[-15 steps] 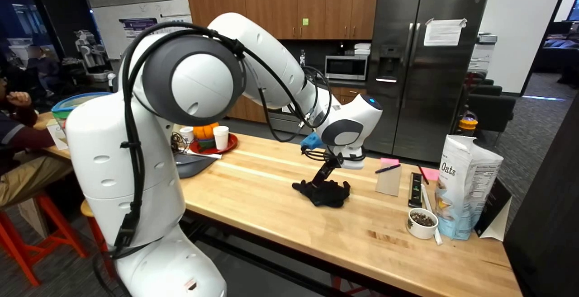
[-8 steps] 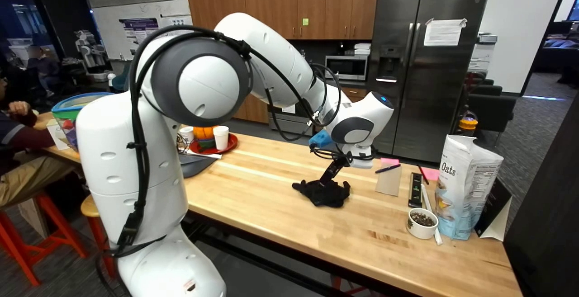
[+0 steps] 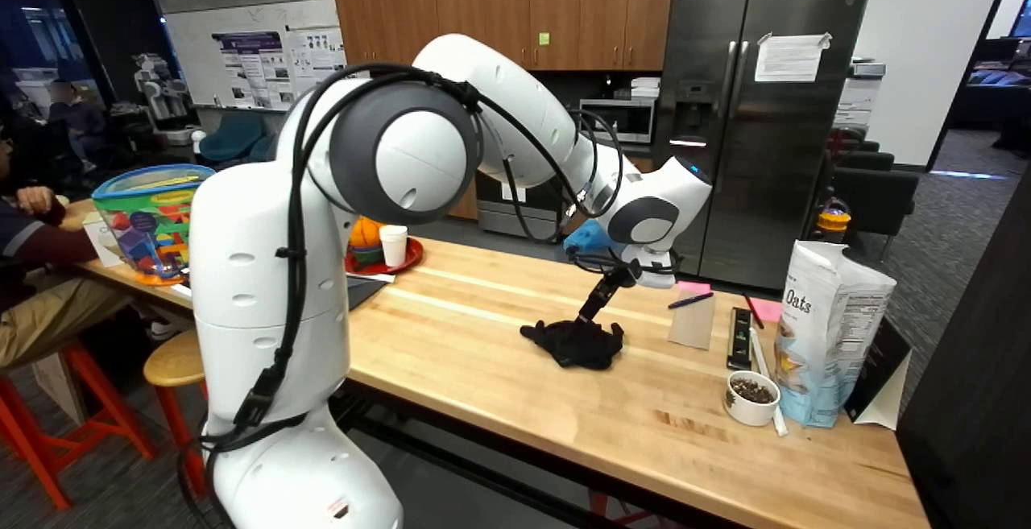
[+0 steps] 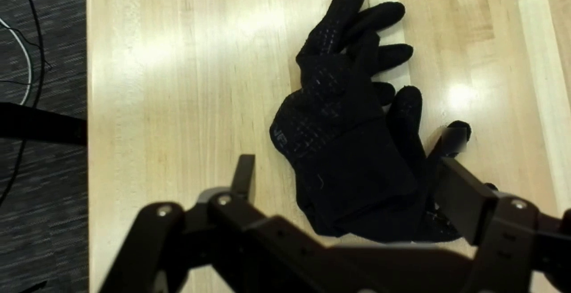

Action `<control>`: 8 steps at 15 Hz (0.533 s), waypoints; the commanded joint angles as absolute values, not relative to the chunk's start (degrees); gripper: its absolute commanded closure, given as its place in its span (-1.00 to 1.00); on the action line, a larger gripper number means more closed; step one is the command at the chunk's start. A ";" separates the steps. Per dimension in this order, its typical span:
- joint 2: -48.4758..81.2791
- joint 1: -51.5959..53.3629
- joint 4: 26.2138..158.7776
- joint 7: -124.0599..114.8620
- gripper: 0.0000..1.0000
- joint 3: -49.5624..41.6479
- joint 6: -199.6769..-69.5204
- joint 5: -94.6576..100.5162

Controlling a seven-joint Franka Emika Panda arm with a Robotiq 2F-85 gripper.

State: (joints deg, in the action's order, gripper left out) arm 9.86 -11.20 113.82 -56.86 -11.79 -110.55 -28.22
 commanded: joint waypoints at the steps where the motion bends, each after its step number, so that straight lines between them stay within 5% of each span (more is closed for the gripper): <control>1: 14.38 -11.62 108.91 -55.72 -1.00 -11.34 -107.07 -29.24; 8: 20.78 -11.66 104.57 -55.50 -1.00 -10.45 -105.09 -29.10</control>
